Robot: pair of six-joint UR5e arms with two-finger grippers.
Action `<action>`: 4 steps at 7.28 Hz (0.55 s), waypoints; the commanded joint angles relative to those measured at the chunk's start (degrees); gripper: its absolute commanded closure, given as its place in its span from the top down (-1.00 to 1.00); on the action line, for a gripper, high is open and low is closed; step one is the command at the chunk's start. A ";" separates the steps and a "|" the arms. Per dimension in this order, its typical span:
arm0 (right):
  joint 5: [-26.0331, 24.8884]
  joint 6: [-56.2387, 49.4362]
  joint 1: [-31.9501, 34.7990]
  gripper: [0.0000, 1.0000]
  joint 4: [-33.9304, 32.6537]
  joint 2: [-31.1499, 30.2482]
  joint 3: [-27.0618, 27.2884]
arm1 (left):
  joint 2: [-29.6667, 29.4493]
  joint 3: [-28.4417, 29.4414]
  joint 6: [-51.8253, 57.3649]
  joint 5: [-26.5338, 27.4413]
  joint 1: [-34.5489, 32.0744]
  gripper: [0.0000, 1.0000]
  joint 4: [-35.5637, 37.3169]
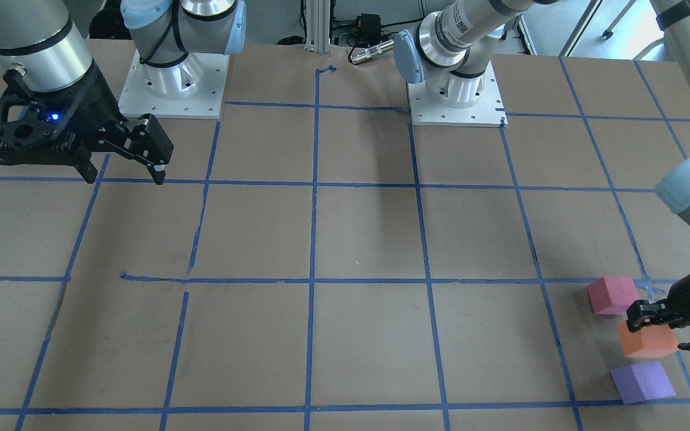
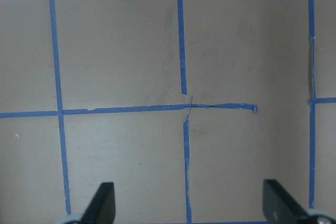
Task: Arrange blocks in a line
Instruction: 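Carry the orange cube with the left gripper between purple and pink cubes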
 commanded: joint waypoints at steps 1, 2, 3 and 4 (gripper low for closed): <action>0.06 -0.06 0.00 1.00 -0.08 -0.03 0.00 | -0.99 -0.91 0.91 -0.88 2.03 -0.74 0.05; 0.06 -0.06 0.00 1.00 -0.08 -0.03 0.00 | -0.99 -0.92 0.82 -0.88 2.22 -0.74 0.05; 0.06 -0.06 0.00 1.00 0.00 -0.03 0.00 | -1.43 -1.53 0.73 -1.40 2.22 -0.72 -0.04; 0.06 -0.15 0.00 1.00 -0.08 -0.12 0.00 | -1.87 -1.97 0.56 -2.36 2.22 -0.72 0.05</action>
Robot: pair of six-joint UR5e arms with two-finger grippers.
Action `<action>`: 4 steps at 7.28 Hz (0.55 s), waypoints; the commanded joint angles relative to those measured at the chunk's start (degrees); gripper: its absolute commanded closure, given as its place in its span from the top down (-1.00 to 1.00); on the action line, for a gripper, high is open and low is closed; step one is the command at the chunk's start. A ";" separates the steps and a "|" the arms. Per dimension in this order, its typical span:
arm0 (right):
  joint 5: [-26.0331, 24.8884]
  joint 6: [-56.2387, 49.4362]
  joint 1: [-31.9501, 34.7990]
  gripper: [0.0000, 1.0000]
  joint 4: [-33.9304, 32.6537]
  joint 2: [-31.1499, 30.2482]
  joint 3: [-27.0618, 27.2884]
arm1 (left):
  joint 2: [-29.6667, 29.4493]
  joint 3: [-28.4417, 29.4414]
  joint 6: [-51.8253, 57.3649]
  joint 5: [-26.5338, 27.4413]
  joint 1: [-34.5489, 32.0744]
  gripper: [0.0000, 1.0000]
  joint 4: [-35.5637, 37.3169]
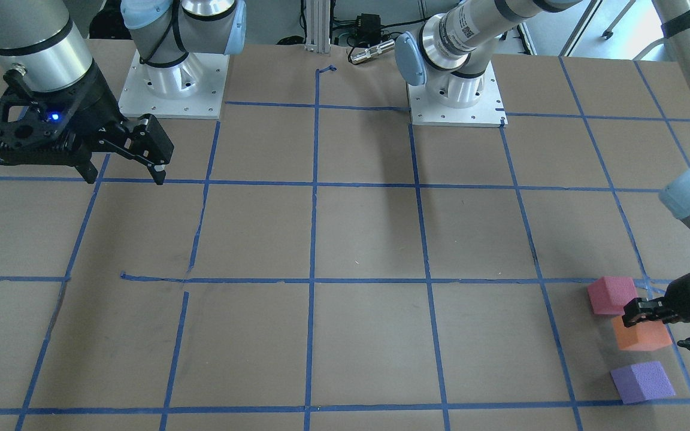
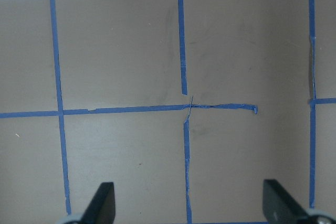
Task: Arrange blocks in a line
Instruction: 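Lower the orange cube into the gap and open the left gripper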
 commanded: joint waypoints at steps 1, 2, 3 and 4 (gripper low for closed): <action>0.00 -0.07 0.00 1.00 0.13 -0.06 0.00 | -0.59 -0.47 -0.16 -0.92 0.08 -0.72 0.04; 0.09 0.11 0.00 1.00 -0.04 -0.24 -0.09 | -0.76 -0.73 -0.16 -1.44 0.08 -0.69 -0.05; 0.00 0.11 0.00 1.00 -0.04 -0.24 -0.09 | -1.28 -0.56 -0.16 -1.97 0.08 -0.65 -0.05; 0.00 0.11 0.00 1.00 -0.04 -0.33 -0.09 | -1.38 -0.64 -0.34 -2.06 0.08 0.98 -0.05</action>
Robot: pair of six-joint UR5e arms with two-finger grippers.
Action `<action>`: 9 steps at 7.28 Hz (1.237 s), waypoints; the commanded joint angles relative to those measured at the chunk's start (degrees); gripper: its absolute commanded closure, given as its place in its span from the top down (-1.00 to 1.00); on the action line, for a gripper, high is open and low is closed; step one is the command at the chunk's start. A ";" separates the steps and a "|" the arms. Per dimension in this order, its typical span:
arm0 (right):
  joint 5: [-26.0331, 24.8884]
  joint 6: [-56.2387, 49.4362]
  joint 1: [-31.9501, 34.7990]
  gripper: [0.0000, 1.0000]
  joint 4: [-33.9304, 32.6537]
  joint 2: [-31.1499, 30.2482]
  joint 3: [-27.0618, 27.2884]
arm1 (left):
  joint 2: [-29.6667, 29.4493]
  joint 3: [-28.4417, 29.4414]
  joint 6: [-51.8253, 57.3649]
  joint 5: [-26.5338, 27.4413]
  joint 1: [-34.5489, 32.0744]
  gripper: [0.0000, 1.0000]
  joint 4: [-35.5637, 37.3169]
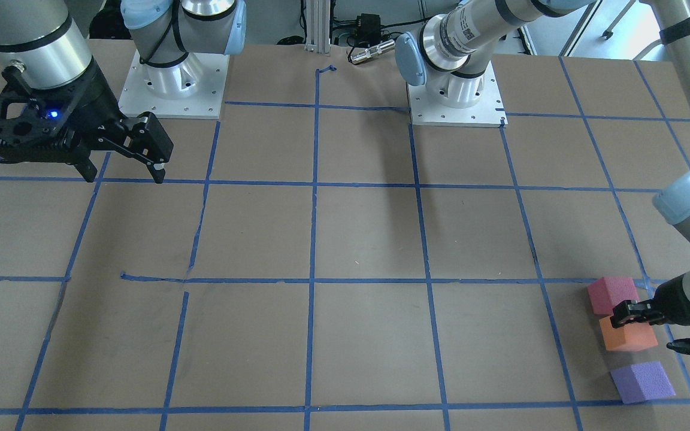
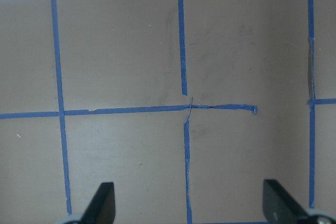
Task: Arrange blocks in a line
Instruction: 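Lower the orange cube into the gap and open the left gripper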
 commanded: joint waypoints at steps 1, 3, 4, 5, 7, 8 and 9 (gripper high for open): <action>-0.11 -0.07 0.00 1.00 0.07 0.00 0.07 | 0.08 -0.49 0.21 0.47 0.00 1.00 -0.27; -0.11 -0.15 0.00 1.00 0.07 0.09 0.07 | 1.31 -0.67 0.74 0.56 0.00 1.00 -0.89; -0.02 -0.07 0.00 1.00 -0.02 0.09 -0.01 | 2.62 0.12 0.65 0.65 0.09 1.00 -2.11; -0.02 -0.15 0.00 1.00 0.07 0.17 -0.01 | 6.11 0.38 0.57 1.87 -0.87 1.00 -10.21; -0.02 -0.15 0.00 1.00 -0.02 0.26 -0.01 | 13.32 0.30 -0.66 2.76 -6.37 1.00 -16.86; -0.02 -0.15 0.00 1.00 -0.02 0.26 0.07 | 16.31 0.21 -6.15 2.85 -11.89 1.00 -18.63; -0.02 -0.15 0.00 1.00 -0.02 0.26 0.07 | 18.52 0.39 -9.94 2.94 -17.34 1.00 -18.90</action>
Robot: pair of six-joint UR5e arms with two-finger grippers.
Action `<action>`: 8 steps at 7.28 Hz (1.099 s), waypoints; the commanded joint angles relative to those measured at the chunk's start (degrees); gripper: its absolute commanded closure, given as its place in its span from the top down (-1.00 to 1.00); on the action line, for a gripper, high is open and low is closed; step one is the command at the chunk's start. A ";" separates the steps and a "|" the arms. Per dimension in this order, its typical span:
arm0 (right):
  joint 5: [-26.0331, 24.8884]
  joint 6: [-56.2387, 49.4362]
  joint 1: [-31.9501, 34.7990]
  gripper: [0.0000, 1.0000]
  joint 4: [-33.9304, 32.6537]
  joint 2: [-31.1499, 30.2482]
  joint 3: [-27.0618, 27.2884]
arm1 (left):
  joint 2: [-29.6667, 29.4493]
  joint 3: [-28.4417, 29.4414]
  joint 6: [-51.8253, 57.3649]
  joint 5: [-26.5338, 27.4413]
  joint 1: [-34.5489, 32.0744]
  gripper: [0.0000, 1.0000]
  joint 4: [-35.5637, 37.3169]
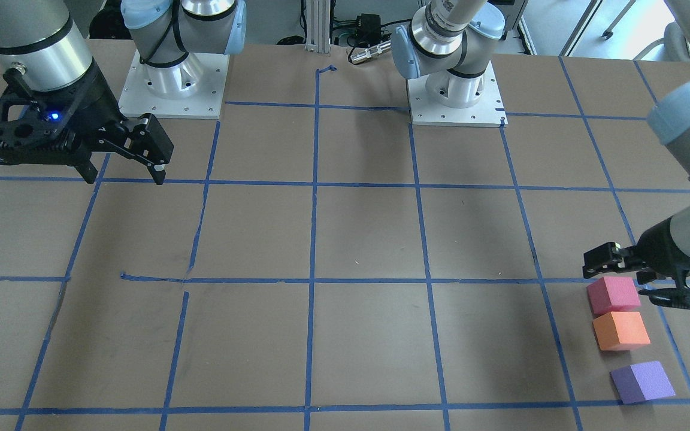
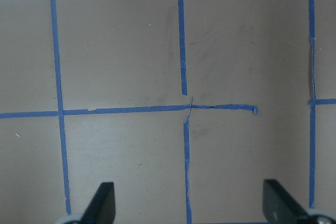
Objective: Arrange blocks in a line
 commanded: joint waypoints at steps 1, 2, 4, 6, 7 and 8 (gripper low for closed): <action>-0.09 0.00 0.00 1.00 0.18 -0.08 0.04 | 4.41 -0.06 -7.09 -0.01 -9.76 1.00 -1.33; 0.17 0.26 0.00 1.00 0.01 0.01 0.04 | 5.90 -0.24 -9.55 -0.53 -12.75 1.00 -2.46; -0.09 0.09 0.00 1.00 0.09 0.10 -0.05 | 9.07 -0.50 -14.03 0.16 -20.04 1.00 -6.25; -0.17 0.18 0.00 1.00 1.41 -0.34 -0.05 | 11.18 -0.94 -16.86 -0.27 -21.22 1.00 -8.17; -1.13 0.09 0.09 1.00 1.41 -0.52 0.12 | 12.84 -0.94 -16.87 -0.19 -21.22 1.00 -8.71; -4.10 0.26 0.09 1.00 1.32 -0.69 0.30 | 13.99 -1.20 -16.87 -0.19 -21.31 1.00 -8.97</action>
